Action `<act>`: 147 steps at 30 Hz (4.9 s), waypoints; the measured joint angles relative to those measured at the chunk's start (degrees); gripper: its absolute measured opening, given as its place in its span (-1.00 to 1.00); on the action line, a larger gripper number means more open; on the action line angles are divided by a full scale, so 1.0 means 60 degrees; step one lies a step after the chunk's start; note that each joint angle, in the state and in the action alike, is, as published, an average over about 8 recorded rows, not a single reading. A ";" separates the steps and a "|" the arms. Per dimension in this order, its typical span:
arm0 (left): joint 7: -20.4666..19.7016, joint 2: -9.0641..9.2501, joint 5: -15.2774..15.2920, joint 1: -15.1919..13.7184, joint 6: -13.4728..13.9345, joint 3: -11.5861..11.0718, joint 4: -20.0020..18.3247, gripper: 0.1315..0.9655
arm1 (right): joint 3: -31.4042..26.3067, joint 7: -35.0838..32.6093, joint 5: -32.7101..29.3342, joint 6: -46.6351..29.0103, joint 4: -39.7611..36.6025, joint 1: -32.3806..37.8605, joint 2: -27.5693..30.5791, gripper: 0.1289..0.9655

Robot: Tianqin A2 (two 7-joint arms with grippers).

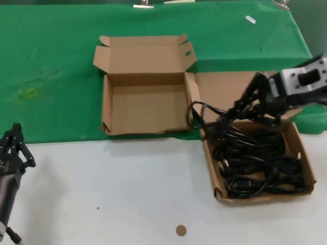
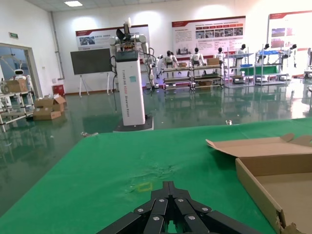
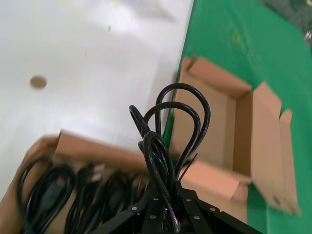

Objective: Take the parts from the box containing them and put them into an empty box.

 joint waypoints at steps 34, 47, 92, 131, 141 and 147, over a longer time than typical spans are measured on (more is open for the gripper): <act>0.0000 0.0000 0.0000 0.0000 0.0000 0.0000 0.0000 -0.97 | -0.1034 -0.0917 -0.0649 0.2252 -0.6062 0.2689 -0.4679 -0.89; 0.0000 0.0000 0.0000 0.0000 0.0000 0.0000 0.0000 -0.97 | -0.1089 -0.1879 -0.0759 0.3172 -0.8010 0.3380 -0.5561 -0.88; 0.0001 0.0000 -0.0002 0.0000 0.0000 0.0000 0.0000 -0.55 | 0.0460 -0.1405 0.0658 0.5710 -0.5540 0.0137 -0.5330 0.67; 0.0002 0.0000 -0.0003 0.0000 0.0000 0.0000 0.0000 0.71 | 0.3411 0.0209 0.3319 1.0649 0.0090 -0.6824 -0.4741 1.00; 0.0002 0.0000 -0.0003 0.0000 0.0000 0.0000 0.0000 0.92 | 0.4169 0.0622 0.4000 1.1913 0.1536 -0.8613 -0.4590 1.00; 0.0002 0.0000 -0.0003 0.0000 0.0000 0.0000 0.0000 0.97 | 0.4493 0.0802 0.4295 1.2462 0.2153 -0.9375 -0.4526 1.00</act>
